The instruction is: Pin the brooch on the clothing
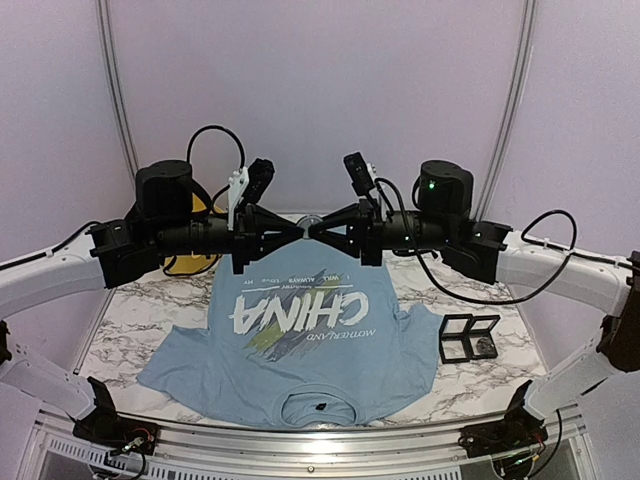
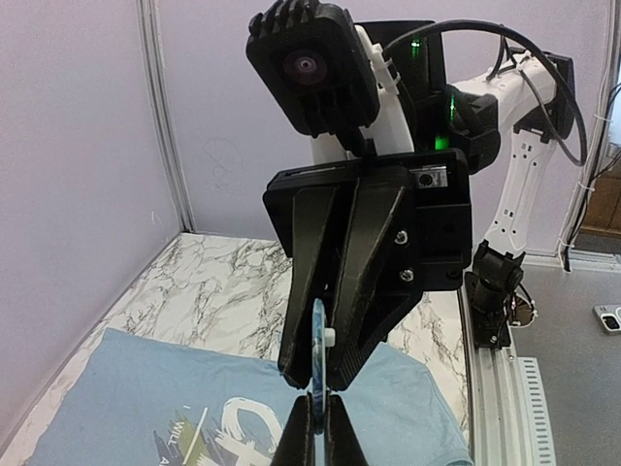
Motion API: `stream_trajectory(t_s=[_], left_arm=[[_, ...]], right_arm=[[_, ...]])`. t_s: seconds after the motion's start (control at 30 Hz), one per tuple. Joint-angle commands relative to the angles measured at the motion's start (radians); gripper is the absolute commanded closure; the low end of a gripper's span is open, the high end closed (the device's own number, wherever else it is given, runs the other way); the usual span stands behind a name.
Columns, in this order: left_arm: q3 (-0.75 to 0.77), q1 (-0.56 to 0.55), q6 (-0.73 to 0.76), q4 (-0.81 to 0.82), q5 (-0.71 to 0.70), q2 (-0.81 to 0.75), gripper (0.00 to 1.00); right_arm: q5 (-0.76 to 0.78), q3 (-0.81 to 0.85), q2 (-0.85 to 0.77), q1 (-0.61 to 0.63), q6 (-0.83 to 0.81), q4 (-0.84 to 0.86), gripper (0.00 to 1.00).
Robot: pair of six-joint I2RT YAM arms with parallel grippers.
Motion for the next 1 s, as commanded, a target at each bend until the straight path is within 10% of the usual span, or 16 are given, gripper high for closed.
stream_trajectory(t_s=[0.0, 0.43, 0.97], left_arm=[[0.027, -0.064, 0.058, -0.031, 0.091, 0.0, 1.0], [0.018, -0.067, 0.063, -0.031, 0.06, -0.032, 1.0], [0.02, -0.062, 0.094, -0.073, -0.105, -0.066, 1.0]], right_arm=[[0.088, 0.083, 0.05, 0.006, -0.017, -0.047, 0.95], [0.097, 0.114, 0.06, 0.009, -0.068, -0.129, 0.85], [0.008, 0.085, -0.139, 0.008, -0.325, -0.352, 0.38]])
